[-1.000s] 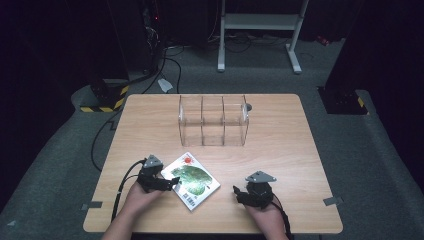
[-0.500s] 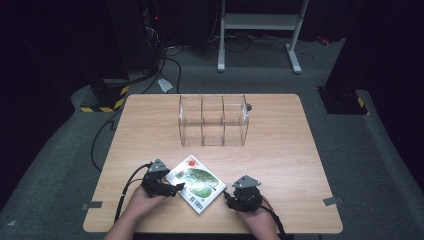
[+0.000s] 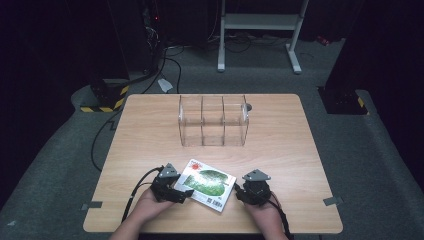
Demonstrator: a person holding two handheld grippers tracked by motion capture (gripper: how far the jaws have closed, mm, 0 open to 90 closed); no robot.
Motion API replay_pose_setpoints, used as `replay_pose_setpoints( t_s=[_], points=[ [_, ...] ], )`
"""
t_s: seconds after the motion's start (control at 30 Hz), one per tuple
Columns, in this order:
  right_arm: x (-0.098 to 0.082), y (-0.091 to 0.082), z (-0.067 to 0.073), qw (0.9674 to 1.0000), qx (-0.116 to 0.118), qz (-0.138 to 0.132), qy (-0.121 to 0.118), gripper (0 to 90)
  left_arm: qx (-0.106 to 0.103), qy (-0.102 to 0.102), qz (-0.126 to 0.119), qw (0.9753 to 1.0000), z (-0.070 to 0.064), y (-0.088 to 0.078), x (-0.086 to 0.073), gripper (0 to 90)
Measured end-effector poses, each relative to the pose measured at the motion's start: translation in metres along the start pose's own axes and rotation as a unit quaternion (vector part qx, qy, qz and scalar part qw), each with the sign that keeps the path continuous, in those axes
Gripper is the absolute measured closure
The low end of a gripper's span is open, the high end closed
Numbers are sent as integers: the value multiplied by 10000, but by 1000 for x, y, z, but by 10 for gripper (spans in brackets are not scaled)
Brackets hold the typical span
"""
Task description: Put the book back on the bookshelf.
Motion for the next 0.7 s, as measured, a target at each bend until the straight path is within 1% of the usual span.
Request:
replay_pose_setpoints(
  t_s=[0.1, 0.17, 0.23, 0.27, 0.33, 0.4, 0.5, 0.6, 0.63, 0.7],
  points=[
    [-2, -5, -1, 10000, -17, -55, 35, 397, 39, 40, -57, 10000, 0, 0, 1, 154],
    [-2, -9, 3, 9999, 9, -101, -45, 402, 78, 21, -78, 9999, 2, 0, 2, 154],
    [-3, -12, 10, 9999, 67, -101, -106, 407, 31, -38, -107, 9999, 2, 0, 3, 154],
    [-3, -13, 13, 9998, 87, -87, -133, 409, -7, -24, -91, 10000, 1, 1, 2, 157],
    [-4, -14, 16, 9998, 98, -52, -184, 412, 36, 45, -66, 10000, 0, 1, 2, 148],
    [-3, -12, 17, 9997, 99, -17, -204, 420, -25, 28, -8, 10000, -1, 1, 1, 150],
    [-1, -8, 15, 9999, 22, 13, -124, 438, -5, 46, 25, 10000, -1, 0, -1, 149],
    [4, -4, 10, 10000, 2, 3, -71, 445, 9, 46, 27, 10000, -3, -3, -5, 149],
    [6, -2, 8, 10000, -7, 4, -54, 447, -18, -11, 22, 10000, -4, -5, -7, 152],
    [9, 2, 5, 10000, -18, 41, -21, 451, -15, -58, 12, 10000, -5, -7, -11, 158]
  ],
)
Point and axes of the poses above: each handheld gripper's, and its own axes: y roughly forward along the jaws, x roughly out of its top, z roughly to its left, the point moved 8 cm from there along y, roughly forward along the jaws, and after that the axes turned 13 degrees about -y, right-handed, at the moved point
